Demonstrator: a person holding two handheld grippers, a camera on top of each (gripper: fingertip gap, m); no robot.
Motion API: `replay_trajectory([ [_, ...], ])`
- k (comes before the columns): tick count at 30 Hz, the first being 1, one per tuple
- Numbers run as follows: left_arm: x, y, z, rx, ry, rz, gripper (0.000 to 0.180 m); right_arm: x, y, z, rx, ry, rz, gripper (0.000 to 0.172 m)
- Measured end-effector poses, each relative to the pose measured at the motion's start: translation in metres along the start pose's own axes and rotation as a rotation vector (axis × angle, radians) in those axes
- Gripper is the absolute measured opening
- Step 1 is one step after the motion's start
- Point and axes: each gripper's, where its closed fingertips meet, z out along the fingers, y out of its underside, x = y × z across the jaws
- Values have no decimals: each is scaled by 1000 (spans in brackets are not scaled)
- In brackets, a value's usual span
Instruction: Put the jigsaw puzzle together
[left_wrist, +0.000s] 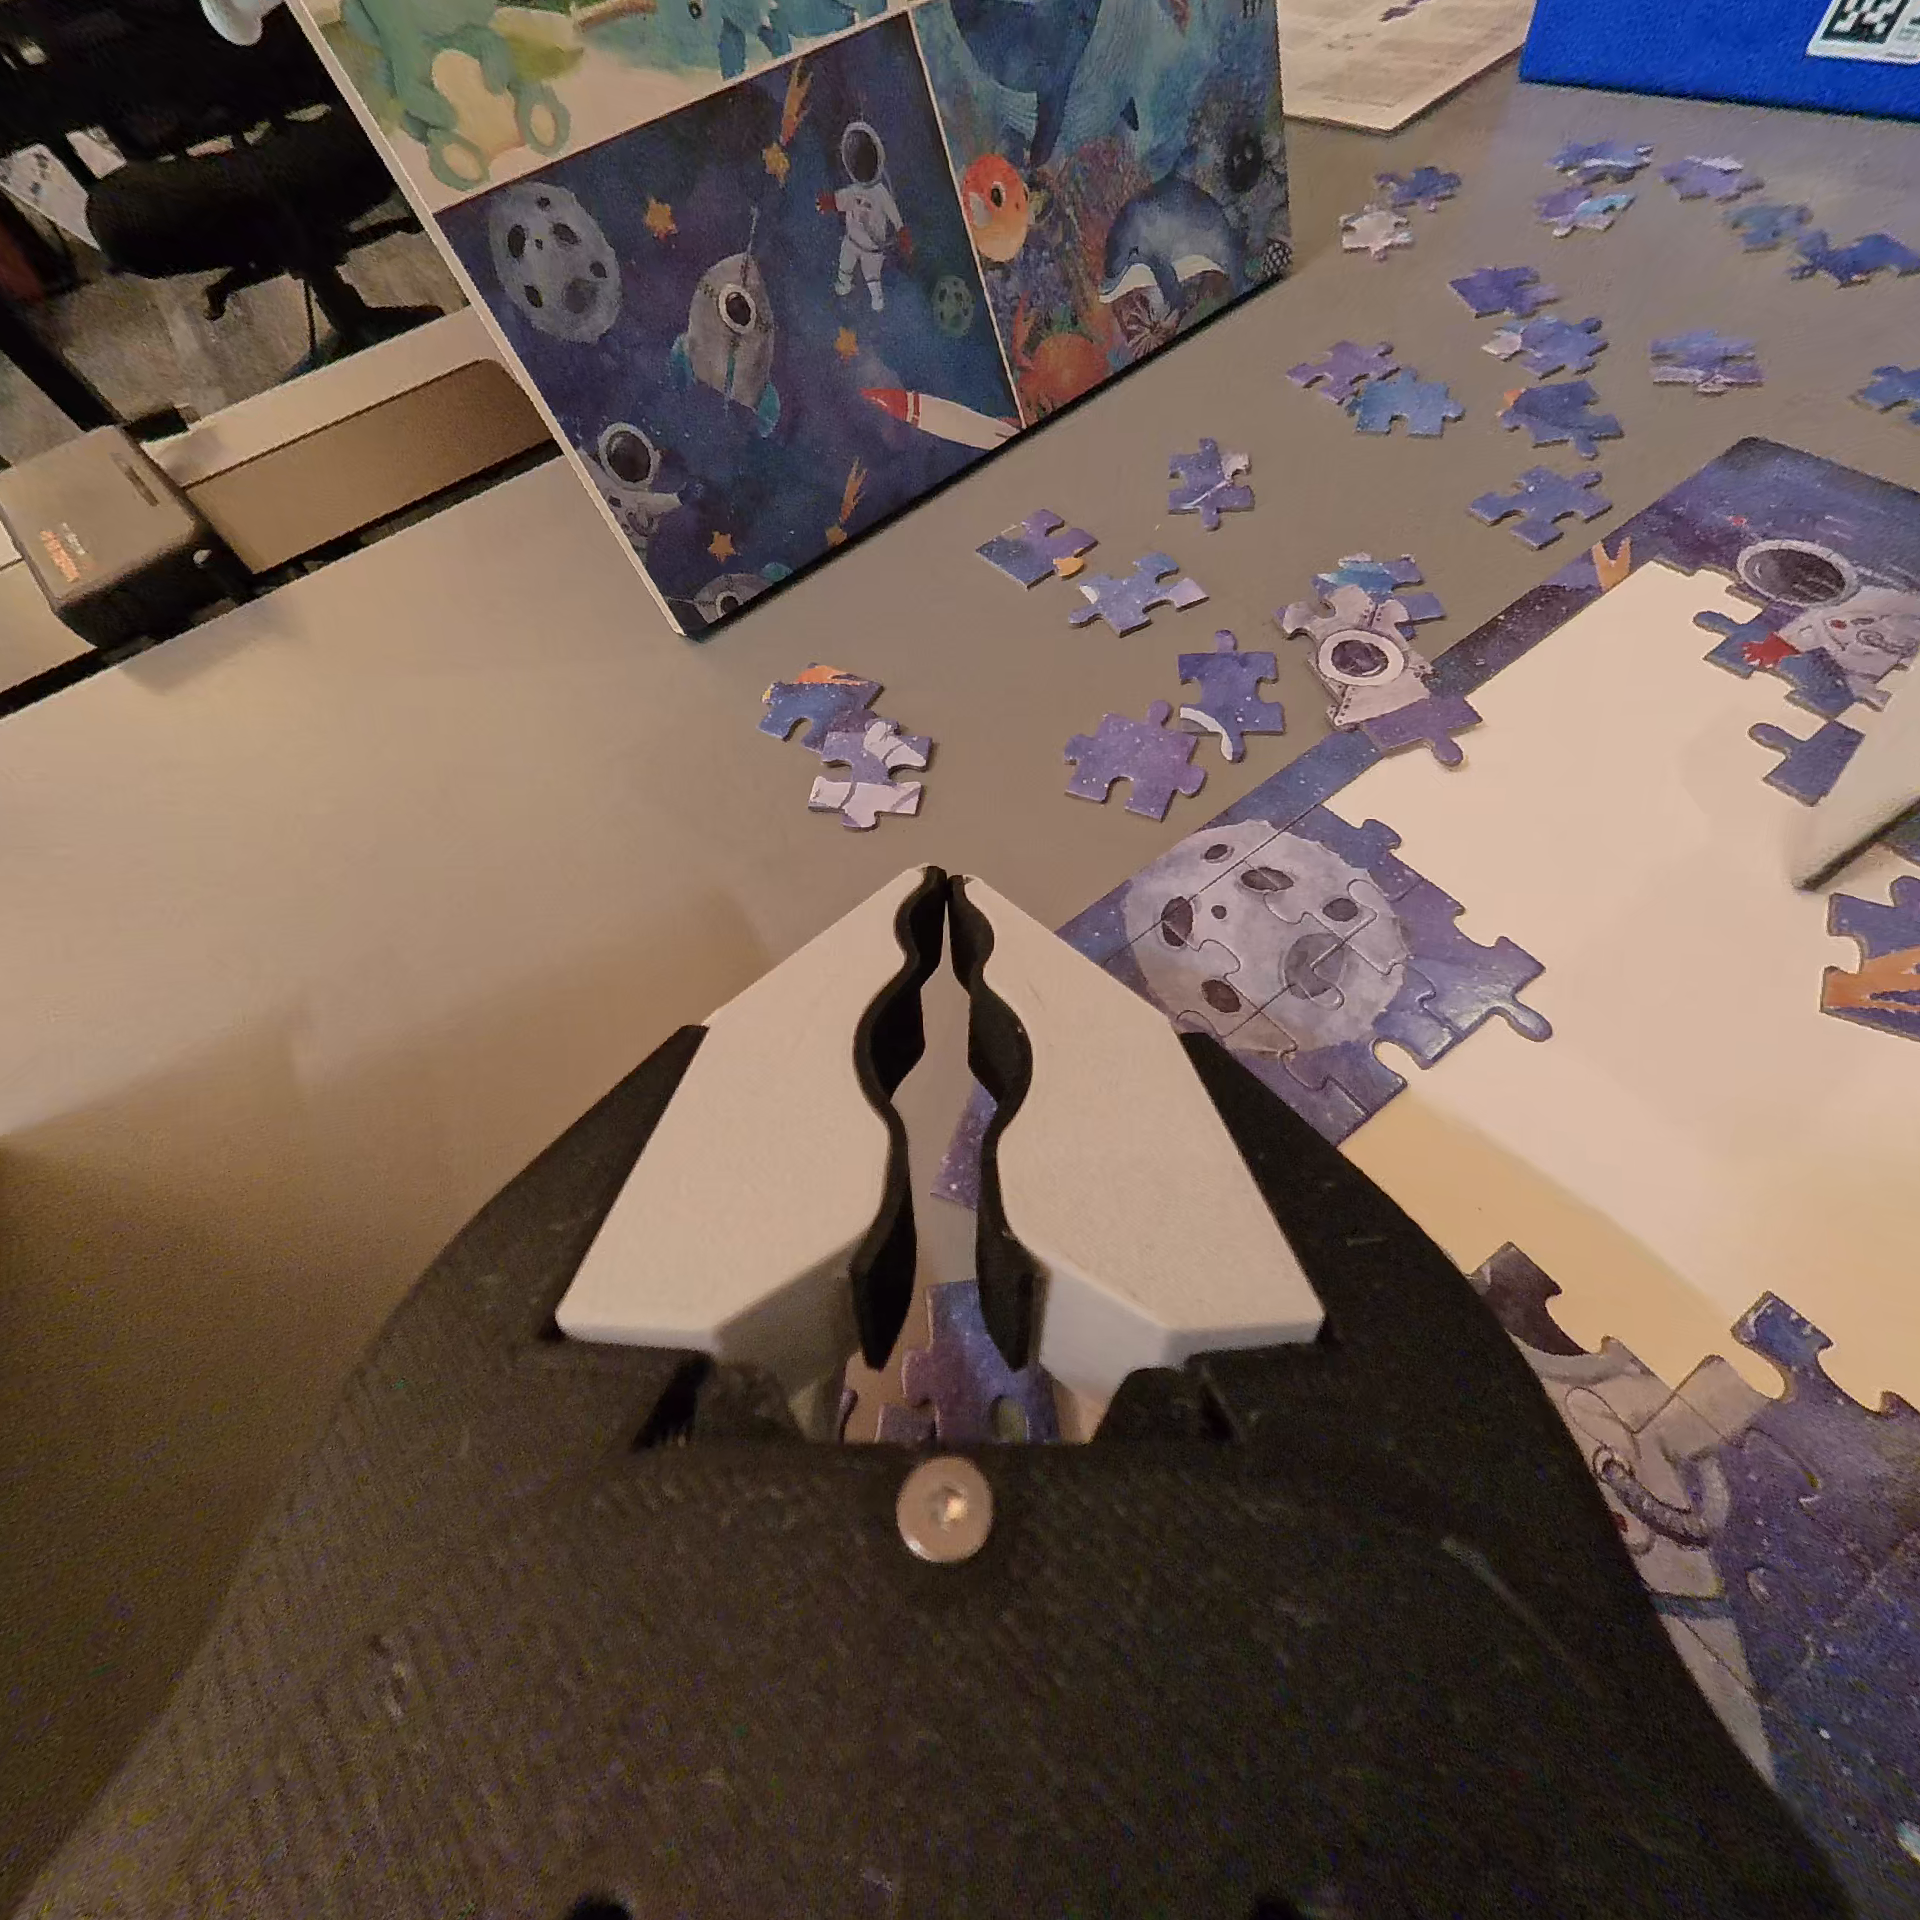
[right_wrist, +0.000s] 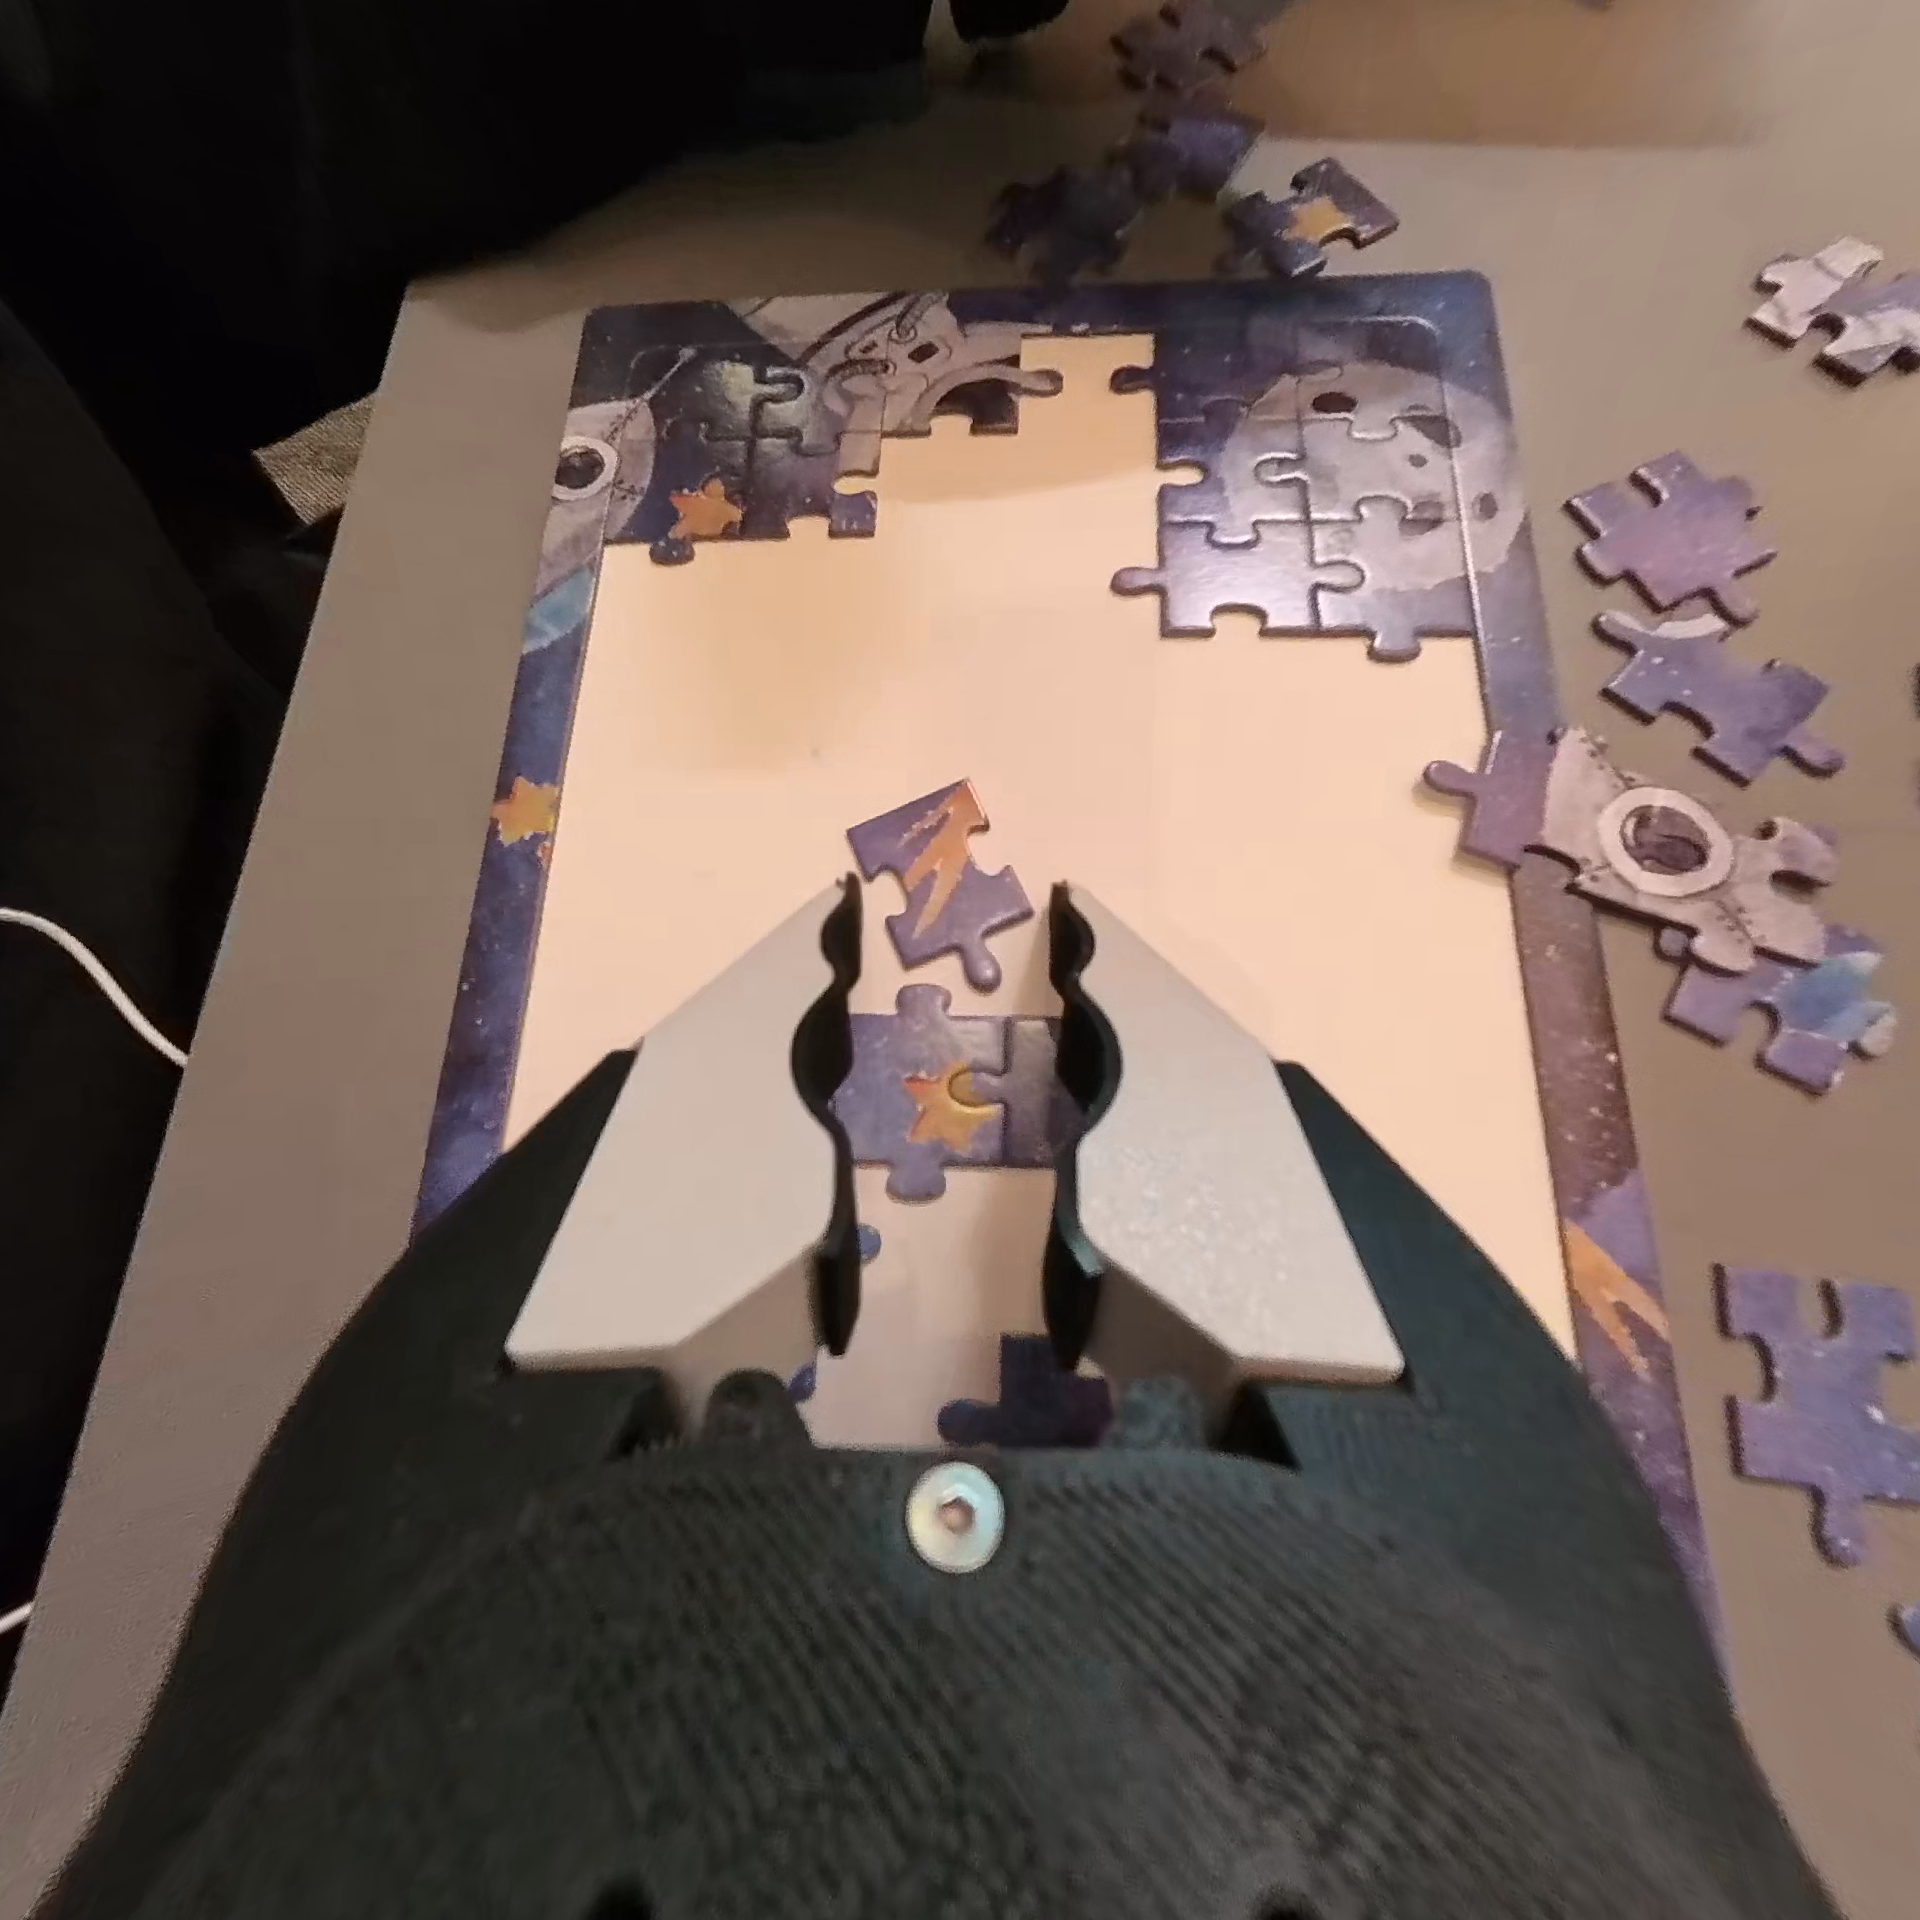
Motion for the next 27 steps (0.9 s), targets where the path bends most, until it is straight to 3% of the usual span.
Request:
replay_trajectory([
  [10,0,-1,-1,6,-4,6,0,1,-4,1,19,4,23,17],
  [11,0,-2,-1,8,-5,7,0,2,-7,-1,38,4,28,3],
  [12,0,-2,-1,10,-6,7,0,3,-10,-3,60,10,33,1],
  [18,0,-3,-2,19,-8,6,0,28,-20,-27,155,118,79,1],
  [23,5,-7,-4,39,9,23,0,42,-10,-35,145,156,112,8],
  [27,32,-27,-12,75,124,53,10,49,-1,-37,111,189,116,9],
])
